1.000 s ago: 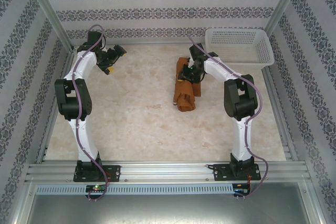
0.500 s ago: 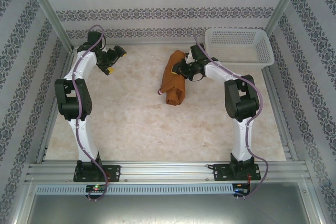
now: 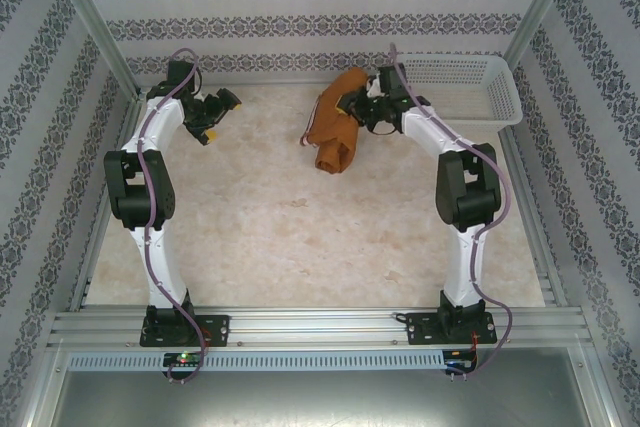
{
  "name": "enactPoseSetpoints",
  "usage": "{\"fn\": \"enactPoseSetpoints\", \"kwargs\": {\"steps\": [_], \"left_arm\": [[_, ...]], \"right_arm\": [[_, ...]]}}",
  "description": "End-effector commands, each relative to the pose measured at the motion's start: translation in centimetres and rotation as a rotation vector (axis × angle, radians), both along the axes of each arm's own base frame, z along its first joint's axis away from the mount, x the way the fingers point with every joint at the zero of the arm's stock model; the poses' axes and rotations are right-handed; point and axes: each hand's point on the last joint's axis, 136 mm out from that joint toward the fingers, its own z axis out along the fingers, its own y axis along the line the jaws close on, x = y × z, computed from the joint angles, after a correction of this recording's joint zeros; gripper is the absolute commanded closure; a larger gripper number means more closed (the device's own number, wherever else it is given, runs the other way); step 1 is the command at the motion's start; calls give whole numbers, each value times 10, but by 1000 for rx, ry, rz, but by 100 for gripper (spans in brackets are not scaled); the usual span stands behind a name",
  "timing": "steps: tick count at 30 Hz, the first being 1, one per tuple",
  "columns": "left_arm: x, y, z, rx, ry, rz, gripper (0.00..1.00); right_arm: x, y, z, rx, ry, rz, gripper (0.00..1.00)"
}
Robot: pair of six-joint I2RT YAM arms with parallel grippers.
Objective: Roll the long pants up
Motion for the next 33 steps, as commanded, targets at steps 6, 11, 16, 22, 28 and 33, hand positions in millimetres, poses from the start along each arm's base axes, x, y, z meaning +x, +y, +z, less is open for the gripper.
{"fn": "enactPoseSetpoints", "kwargs": {"steps": [6,11,16,22,28,33], "left_arm": [[-4,1,39,5,-51,-25,0],[-5,0,47,1,-51,-27,0],[-7,0,51,9,-44,-36,0],[-8,0,57,15,-43,-49,0],[-9,0,59,19,-41,-59,0],[-6,0,55,15,-22,-65,0]], "right_arm": [[33,-85,168,82,-361,-203,100],[32,-142,192,67,-424,-375,100],[29,-188,189,108,-468,-547,100],[26,-232,172,136,-501,-720,100],[28,-268,165,168,-554,-850,100],[32,-301,160,223,-574,-940,100]]}}
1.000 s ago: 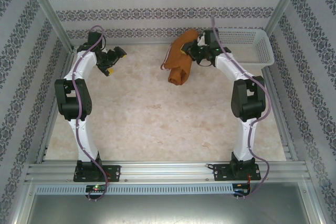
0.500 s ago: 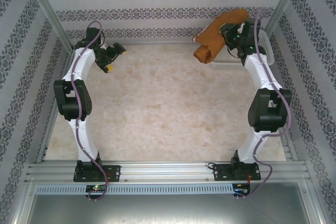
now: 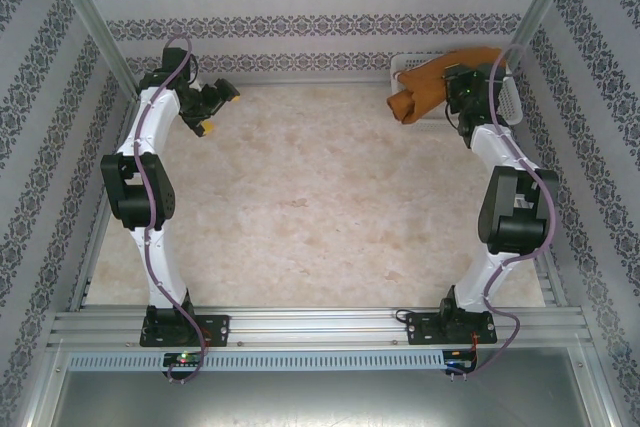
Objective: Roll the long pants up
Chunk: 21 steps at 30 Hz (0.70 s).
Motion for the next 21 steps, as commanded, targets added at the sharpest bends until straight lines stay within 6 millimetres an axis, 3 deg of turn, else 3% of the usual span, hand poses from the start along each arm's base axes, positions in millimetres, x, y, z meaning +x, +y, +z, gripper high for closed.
{"fn": "enactPoseSetpoints", "kwargs": {"steps": [1,9,21], "left_arm": [[0,1,16,-1,-13,-28,0],[14,6,15,12,1,-37,0],[20,15,23,59,-39,-53,0]], "right_arm": [[4,-31,84,-6,-308,-98,100],[15,-63,72,1,-333,-187,100],[54,-60,38,53,-378,-210,100]]}}
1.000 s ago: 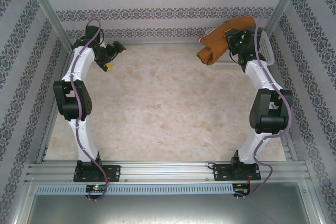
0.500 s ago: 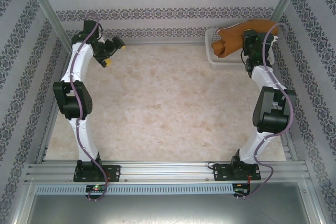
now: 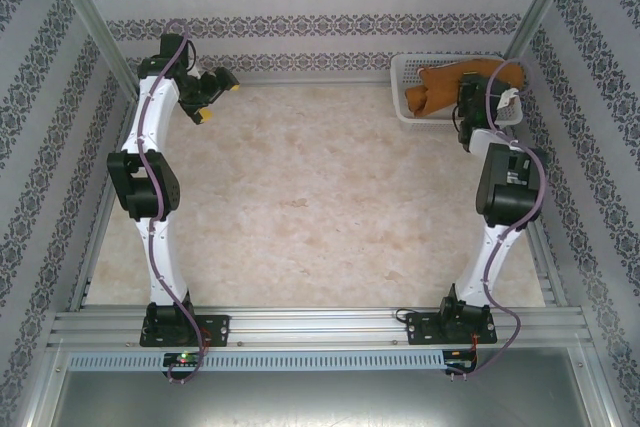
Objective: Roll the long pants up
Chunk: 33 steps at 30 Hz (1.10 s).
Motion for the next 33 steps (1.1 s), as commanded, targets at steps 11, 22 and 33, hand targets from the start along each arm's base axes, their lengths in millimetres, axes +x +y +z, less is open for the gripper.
{"fn": "enactPoseSetpoints", "kwargs": {"steps": [11,22,33], "left_arm": [[7,15,-11,5,9,-8,0],[9,14,-16,-4,16,-8,0],[5,14,-7,-2,9,-12,0]], "right_arm": [[24,7,96,-91,-270,-12,69],[17,13,80,-143,-81,-11,2],[-23,45,115,-373,81,-3,4]]}}
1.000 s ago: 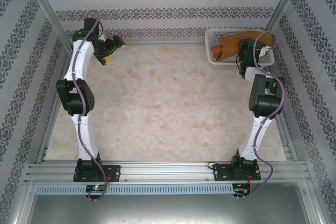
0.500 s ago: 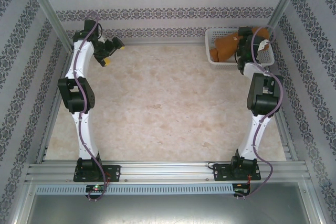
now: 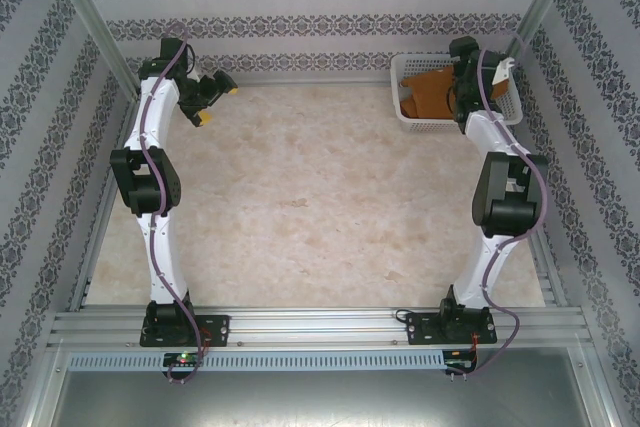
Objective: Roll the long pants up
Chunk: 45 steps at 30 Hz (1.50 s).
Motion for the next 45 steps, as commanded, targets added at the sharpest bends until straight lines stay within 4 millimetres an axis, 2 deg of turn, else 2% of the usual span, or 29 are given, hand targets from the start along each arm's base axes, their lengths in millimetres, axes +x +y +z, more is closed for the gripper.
{"fn": "enactPoseSetpoints", "kwargs": {"steps": [1,4,7,9,12,14,15,17,18,21,23,26,29,34,37,38,42,45], "left_arm": [[-5,5,18,16,-25,-15,0],[-8,15,26,80,-42,-1,0],[-15,27,40,182,-86,7,0],[-21,35,56,271,-151,-8,0],[-34,38,84,371,-327,-57,0],[-49,42,94,459,-463,-58,0],[-60,46,104,515,-535,-45,0],[-89,59,107,624,-601,17,0],[-102,64,101,661,-584,35,0],[-138,71,77,721,-535,40,0],[-151,59,52,710,-592,-19,0],[-163,63,31,725,-672,53,0],[-167,75,1,779,-628,97,0],[-161,53,-34,701,-692,-3,0],[-164,53,-30,733,-745,-5,0],[-165,52,-30,739,-764,-18,0],[-175,42,-54,691,-721,-65,0],[-181,43,-59,692,-742,-44,0]], "right_arm": [[-19,17,44,-191,20,12,5],[-23,59,69,-420,102,151,5],[-40,97,78,-693,224,267,4],[-56,112,78,-817,274,328,4],[-92,116,68,-922,336,388,2],[-122,113,50,-983,376,429,2],[-135,111,41,-1006,393,439,2],[-164,101,18,-1046,434,434,2],[-175,97,13,-1060,439,424,2],[-206,81,-23,-1084,450,374,2],[-218,74,-43,-1094,429,344,2],[-222,69,-68,-1142,411,321,2],[-221,60,-97,-1164,437,318,2],[-213,57,-114,-1154,393,302,2],[-205,61,-121,-1122,366,329,2],[-205,61,-129,-1120,389,337,2],[-204,63,-149,-1130,342,317,2],[-210,61,-145,-1124,313,296,2]]}}
